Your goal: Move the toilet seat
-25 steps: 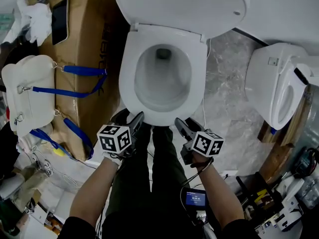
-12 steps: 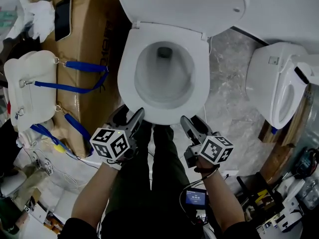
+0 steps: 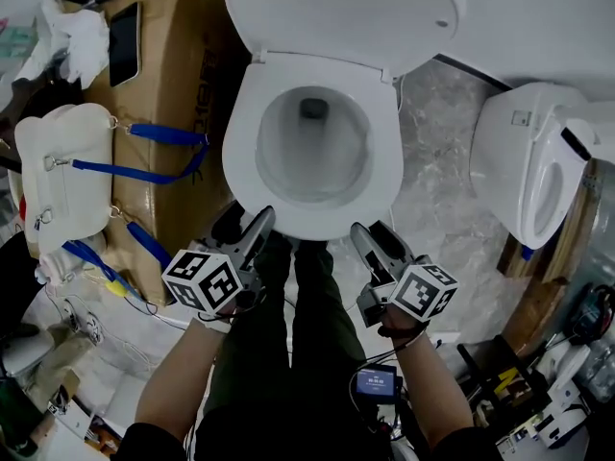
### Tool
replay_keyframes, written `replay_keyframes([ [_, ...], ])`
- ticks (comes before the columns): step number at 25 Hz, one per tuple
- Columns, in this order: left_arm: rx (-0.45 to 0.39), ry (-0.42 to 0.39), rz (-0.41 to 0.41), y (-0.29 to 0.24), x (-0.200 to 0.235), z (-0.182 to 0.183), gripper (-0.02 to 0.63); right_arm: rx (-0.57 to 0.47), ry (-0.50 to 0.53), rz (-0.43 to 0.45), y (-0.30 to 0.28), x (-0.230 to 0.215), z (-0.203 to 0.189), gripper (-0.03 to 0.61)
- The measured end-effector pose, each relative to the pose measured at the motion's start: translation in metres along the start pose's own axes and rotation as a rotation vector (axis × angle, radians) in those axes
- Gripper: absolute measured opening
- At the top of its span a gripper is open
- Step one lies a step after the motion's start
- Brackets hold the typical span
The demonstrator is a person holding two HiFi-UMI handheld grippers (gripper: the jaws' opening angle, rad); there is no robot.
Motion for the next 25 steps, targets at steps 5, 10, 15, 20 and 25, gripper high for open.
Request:
replay_keyframes([
  [5, -0.044, 0.029, -0.025, 0.004, -0.015, 0.015, 0.256, -0.042, 0.011, 0.008, 0.006, 0.012, 0.016, 0.252],
  [10, -0.104, 0.075, -0.062, 0.008, -0.033, 0.035, 0.259, -0.089, 0.035, 0.031, 0.012, 0.026, 0.040, 0.252],
  [15, -0.152, 0.126, -0.115, 0.010, -0.052, 0.057, 0.261, -0.126, 0.058, 0.069, 0.017, 0.039, 0.067, 0.253],
  [20, -0.162, 0.199, -0.178, 0.016, -0.072, 0.073, 0.262, -0.154, 0.054, 0.104, 0.017, 0.047, 0.094, 0.253],
  [25, -0.174, 0.142, -0.175, 0.028, -0.088, 0.081, 0.262, -0.178, 0.043, 0.121, 0.020, 0.052, 0.115, 0.253],
])
Point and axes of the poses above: the fingertips, and each gripper's own axes: y backward along the fingers, x to its left, z out of its top, the point moved 4 cm from there along y, backward along the fingers, and after that the axes turned 12 degrees about y, right-handed, at the moved point
